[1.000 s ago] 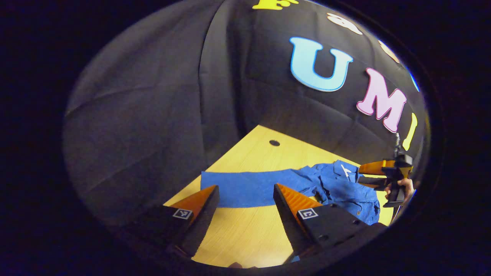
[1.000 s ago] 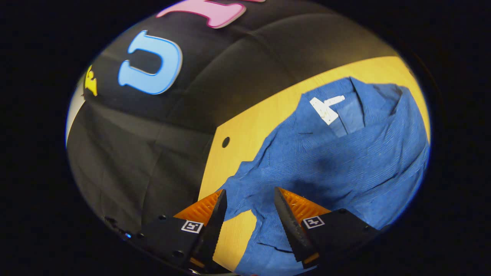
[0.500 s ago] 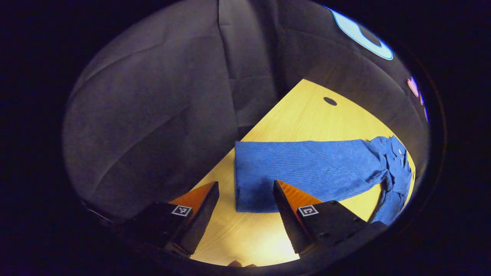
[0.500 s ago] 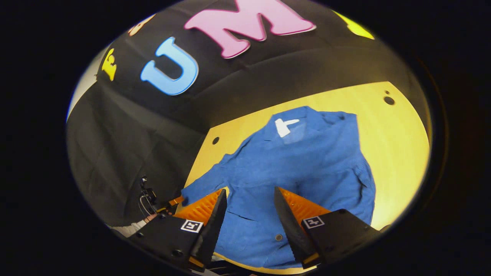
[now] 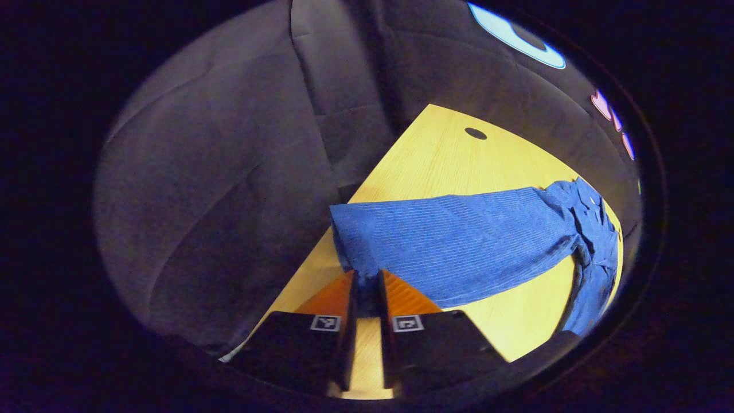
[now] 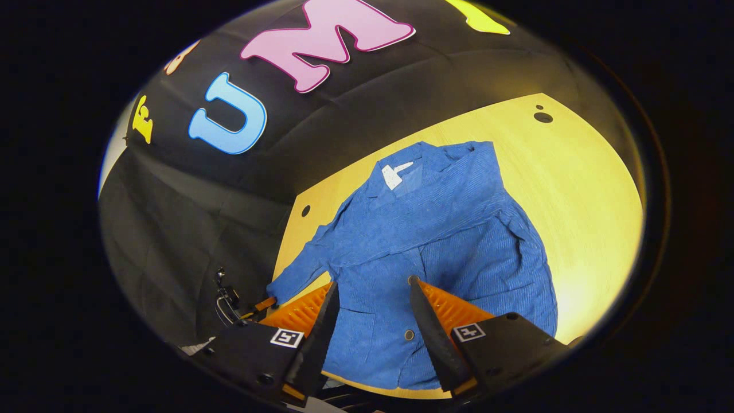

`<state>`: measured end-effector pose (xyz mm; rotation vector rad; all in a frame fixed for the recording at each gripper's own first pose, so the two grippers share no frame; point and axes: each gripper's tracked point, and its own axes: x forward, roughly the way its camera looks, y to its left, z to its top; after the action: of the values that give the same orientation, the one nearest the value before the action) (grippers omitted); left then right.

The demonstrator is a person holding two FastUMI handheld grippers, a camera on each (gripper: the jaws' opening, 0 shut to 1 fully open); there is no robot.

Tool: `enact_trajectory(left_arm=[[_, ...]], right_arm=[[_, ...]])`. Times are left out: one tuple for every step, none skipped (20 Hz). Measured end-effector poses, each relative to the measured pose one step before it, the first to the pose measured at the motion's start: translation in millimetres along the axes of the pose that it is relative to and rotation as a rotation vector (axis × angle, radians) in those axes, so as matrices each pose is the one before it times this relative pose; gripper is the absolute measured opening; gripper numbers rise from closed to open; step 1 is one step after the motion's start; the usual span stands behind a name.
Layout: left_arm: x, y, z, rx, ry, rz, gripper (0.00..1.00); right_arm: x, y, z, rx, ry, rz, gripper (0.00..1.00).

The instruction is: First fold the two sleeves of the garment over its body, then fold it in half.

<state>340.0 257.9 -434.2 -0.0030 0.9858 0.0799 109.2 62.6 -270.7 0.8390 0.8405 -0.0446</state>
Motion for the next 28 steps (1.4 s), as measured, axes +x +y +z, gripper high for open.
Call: enact_trajectory(left_arm=[[-2.43,6.39,-0.6,0.00612,0.01186,0.00126,0.0],[2.38,0.43,0.94,0.01396,0.01289,0.00151,0.01],[-2.0,0.59,2.31,0.01869,0.0045,0.00369,0.01],[-1.87,-2.94,0.37,-0.00092,0.00501,-0.01641,0.0],[-3.5,-5.96,2.15,-0.01783,-0.00263,-0.03307,0.0],[-8.27,-0.74,5.61,-0.02055,-0.01688,-0.01972,0.0],[-7.33,0.91,6.64,-0.01987,-0.02147,-0.01852,0.0],[-8.65,-6.19,9.05,-0.01619,-0.0216,-0.0267,0.0],[-10.32,-7.5,12.12,-0.00274,-0.02507,-0.02027,0.0],[-5.28,-8.11,10.1,0.0048,-0.02315,-0.01937,0.0],[-9.63,-13.26,11.79,0.01001,-0.01961,-0.02606,0.0],[-9.97,-14.24,13.74,0.01528,-0.02338,-0.02985,0.0],[-8.2,-18.79,14.77,0.02182,-0.02977,-0.03793,0.0],[-8.82,-22.23,14.67,0.01734,-0.02341,-0.03919,0.0],[-6.56,-27.55,14.16,0.01287,-0.02745,-0.05412,0.0],[-4.89,-33.37,13.97,0.01213,-0.02428,-0.0551,0.0],[-1.32,-30.56,12.67,0.01547,-0.02093,-0.04749,0.0],[2.95,-35.56,6.39,0.01498,-0.00748,-0.04572,0.0],[4.91,-34.95,7.68,0.01499,-0.00878,-0.04593,0.0],[6.97,-35.08,7.35,0.01913,-0.00444,-0.0427,0.0],[8.98,-29.86,7.22,0.02988,-0.0011,-0.03426,0.0],[10.04,-29.08,8.29,0.033,0.00199,-0.02871,0.0],[13.66,-27.12,6.68,0.02948,0.0087,-0.0314,0.0],[16.19,-24.71,0.87,0.02438,0.01143,-0.02836,0.0],[18.92,-23.79,0.24,0.01696,0.01514,-0.02782,0.0],[23.39,-25.62,-1.25,-0.00396,0.02393,-0.03205,0.0],[18.59,-26.92,-2.63,-0.00859,0.02391,-0.03865,0.0],[21.5,-21.33,-8.29,-0.01006,0.03037,-0.02849,0.0]], right_arm=[[-3.26,1.15,-0.58,0.00055,-0.00193,0.00127,0.79],[-2.1,-1.13,0.45,-0.00079,-0.00212,-0.00181,0.79],[-0.63,-0.46,1.55,-0.00185,-0.0019,-0.00025,0.79],[-0.53,-0.84,0.31,-0.00055,-0.00072,-0.00183,0.79],[-1.16,-1.0,0.87,0.0014,-0.00248,-0.00092,0.79],[-4.13,-1.5,0.62,0.00537,-0.00514,-0.00045,0.79],[-6.24,-3.99,-1.06,0.00719,-0.00508,0.00314,0.79],[-5.03,-4.07,0.07,0.00772,-0.00531,0.00067,0.79],[-3.91,-3.22,-0.5,0.00633,-0.00261,0.001,0.79],[-1.74,-3.94,-0.17,0.00535,-0.00191,-0.00102,0.79],[-2.03,-3.13,-0.46,0.00514,-0.00166,0.00011,0.79],[-2.43,-2.58,0.47,0.00525,-0.00262,0.00245,0.79],[-3.29,-2.55,-0.56,0.00579,-0.00275,0.00455,0.79],[-3.27,-3.07,1.27,0.00771,-0.00395,0.00558,0.79],[-4.06,-2.65,-0.27,0.00781,-0.00402,0.00684,0.79],[-3.99,-3.13,1.05,0.00686,-0.00317,0.00476,0.79],[-5.01,-3.82,0.33,0.00612,-0.00337,0.00219,0.79],[-4.76,-4.74,1.77,0.00568,-0.00473,0.00179,0.79],[-8.63,-3.21,1.54,0.00884,-0.00979,0.00394,0.8],[-8.73,-2.98,3.54,0.01175,-0.01133,0.00364,0.8],[-9.17,-3.08,2.33,0.01295,-0.01604,0.00357,0.8],[-8.81,-3.09,3.75,0.00962,-0.01678,-0.0006,0.8],[-9.84,-6.09,2.17,0.00003,-0.01564,-0.01166,0.8],[-9.07,-7.9,2.84,-0.00532,-0.01554,-0.01583,0.79],[-9.83,-5.92,2.77,-0.00747,-0.01835,-0.01111,0.79],[-8.28,-7.99,1.26,-0.00762,-0.0136,-0.0139,0.79],[-7.06,-8.79,-1.02,-0.00505,-0.00869,-0.01481,0.79],[-5.62,-8.8,-1.17,0.0038,-0.00471,-0.01028,0.79]])
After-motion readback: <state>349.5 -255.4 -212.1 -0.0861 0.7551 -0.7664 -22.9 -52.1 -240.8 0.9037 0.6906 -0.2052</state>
